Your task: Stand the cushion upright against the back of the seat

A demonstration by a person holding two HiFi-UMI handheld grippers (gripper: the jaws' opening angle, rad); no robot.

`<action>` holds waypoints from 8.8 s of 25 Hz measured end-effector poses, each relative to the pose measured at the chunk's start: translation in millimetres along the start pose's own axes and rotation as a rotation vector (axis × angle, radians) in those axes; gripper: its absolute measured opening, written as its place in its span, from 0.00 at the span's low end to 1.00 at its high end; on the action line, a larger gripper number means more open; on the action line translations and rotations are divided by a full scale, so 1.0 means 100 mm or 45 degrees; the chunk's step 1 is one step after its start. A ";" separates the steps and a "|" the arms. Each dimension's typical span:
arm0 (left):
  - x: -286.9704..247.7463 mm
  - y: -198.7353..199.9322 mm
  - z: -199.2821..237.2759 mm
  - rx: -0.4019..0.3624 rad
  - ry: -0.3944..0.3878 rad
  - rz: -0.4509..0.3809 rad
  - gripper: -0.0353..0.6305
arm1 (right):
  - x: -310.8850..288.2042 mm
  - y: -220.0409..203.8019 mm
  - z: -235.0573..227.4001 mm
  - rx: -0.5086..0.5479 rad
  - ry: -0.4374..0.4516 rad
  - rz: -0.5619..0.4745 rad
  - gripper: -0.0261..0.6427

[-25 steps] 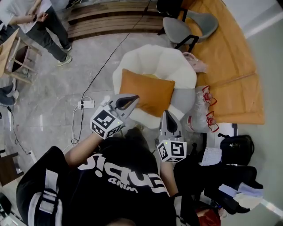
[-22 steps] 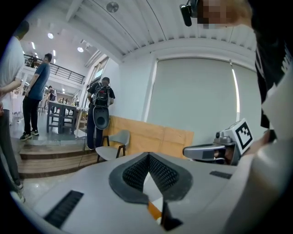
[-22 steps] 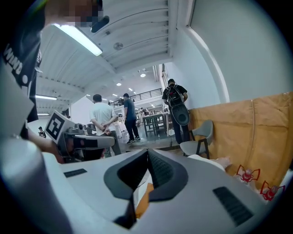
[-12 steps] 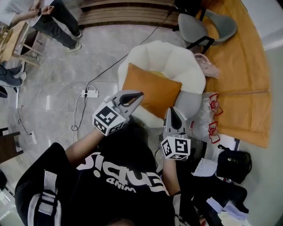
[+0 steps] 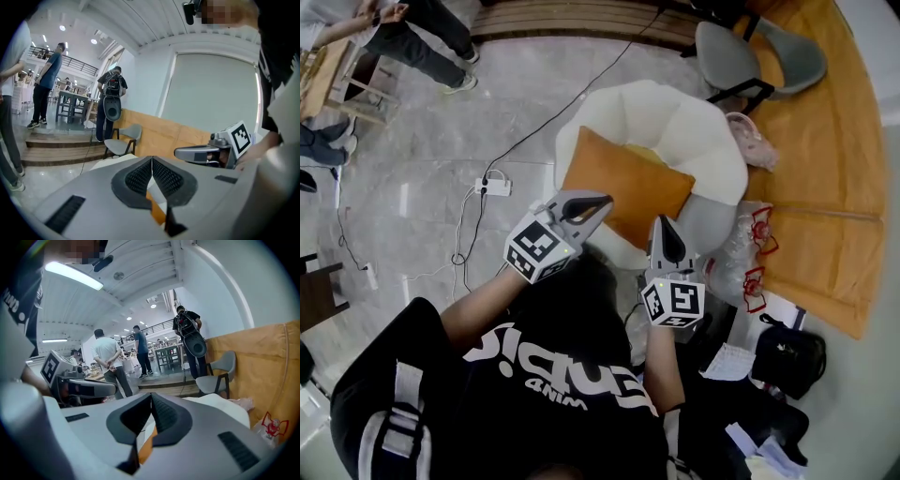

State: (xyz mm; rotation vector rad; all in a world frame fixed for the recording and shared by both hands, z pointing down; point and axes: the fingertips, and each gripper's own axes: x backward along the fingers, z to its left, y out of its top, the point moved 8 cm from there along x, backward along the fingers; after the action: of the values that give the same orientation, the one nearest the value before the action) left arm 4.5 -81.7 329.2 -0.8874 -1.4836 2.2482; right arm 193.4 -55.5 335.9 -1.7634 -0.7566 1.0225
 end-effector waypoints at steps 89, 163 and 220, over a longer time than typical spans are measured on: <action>-1.82 -2.81 2.49 -0.099 0.124 0.663 0.07 | -3.32 -2.84 -1.54 -0.068 0.136 0.634 0.08; -3.48 -1.48 1.84 -0.396 -0.104 0.143 0.07 | -1.75 -2.22 -2.37 -0.142 -0.341 0.137 0.08; 0.28 0.91 -0.18 -0.080 -0.277 -0.142 0.06 | 0.21 0.75 0.40 -0.090 0.288 -0.226 0.07</action>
State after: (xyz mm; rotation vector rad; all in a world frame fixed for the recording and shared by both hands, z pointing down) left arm 1.9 -91.4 232.4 -0.5755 -1.6606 2.2861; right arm 172.0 -50.4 251.6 -1.7998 -0.7971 0.6724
